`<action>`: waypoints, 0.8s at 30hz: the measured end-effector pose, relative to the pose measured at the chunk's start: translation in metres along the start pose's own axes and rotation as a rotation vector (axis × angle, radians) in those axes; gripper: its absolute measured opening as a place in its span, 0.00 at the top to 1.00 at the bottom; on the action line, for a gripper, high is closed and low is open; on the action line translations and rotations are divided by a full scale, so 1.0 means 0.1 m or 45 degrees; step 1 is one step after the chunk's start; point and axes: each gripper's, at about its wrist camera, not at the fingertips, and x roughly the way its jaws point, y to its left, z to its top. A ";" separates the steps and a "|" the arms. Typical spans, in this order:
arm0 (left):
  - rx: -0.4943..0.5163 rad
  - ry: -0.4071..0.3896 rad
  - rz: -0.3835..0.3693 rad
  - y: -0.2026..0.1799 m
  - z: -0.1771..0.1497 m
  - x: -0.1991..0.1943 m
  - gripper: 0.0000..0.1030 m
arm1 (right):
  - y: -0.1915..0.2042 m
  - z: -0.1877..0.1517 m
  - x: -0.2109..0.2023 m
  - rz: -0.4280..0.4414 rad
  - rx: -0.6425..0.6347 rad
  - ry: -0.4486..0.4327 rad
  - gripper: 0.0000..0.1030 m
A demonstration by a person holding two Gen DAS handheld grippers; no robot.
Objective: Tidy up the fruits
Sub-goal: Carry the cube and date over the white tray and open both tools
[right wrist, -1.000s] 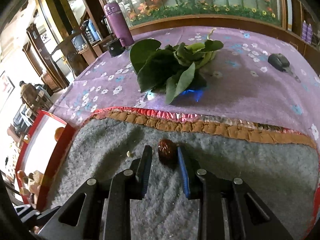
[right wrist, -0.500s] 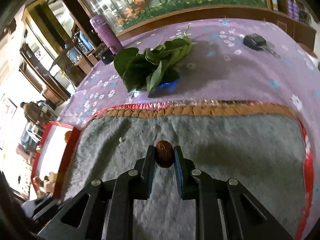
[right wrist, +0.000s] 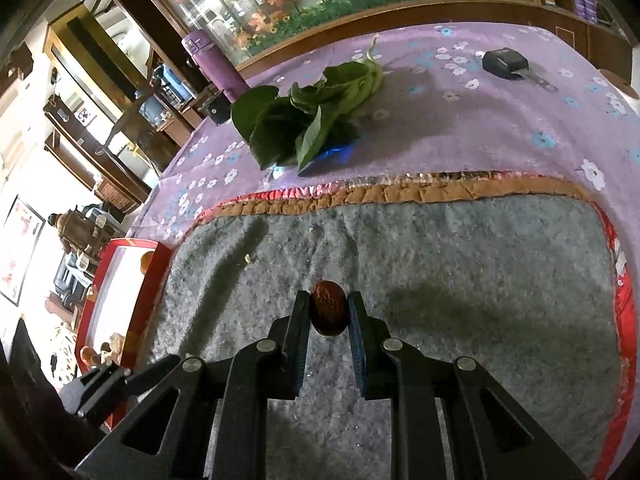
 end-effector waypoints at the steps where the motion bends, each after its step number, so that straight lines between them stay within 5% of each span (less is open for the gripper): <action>1: -0.014 0.006 -0.004 0.03 0.00 0.00 0.59 | 0.00 0.00 0.01 -0.002 0.001 0.004 0.81; 8: -0.037 0.022 -0.008 0.08 -0.04 0.11 0.59 | 0.03 -0.01 0.05 -0.009 -0.015 0.010 0.81; 13: -0.104 -0.006 -0.044 0.17 -0.01 0.09 0.75 | 0.04 -0.02 0.07 -0.019 -0.019 0.012 0.81; 24: -0.032 -0.038 -0.018 0.07 -0.16 -0.05 0.75 | 0.03 -0.01 0.05 -0.003 -0.007 -0.001 0.81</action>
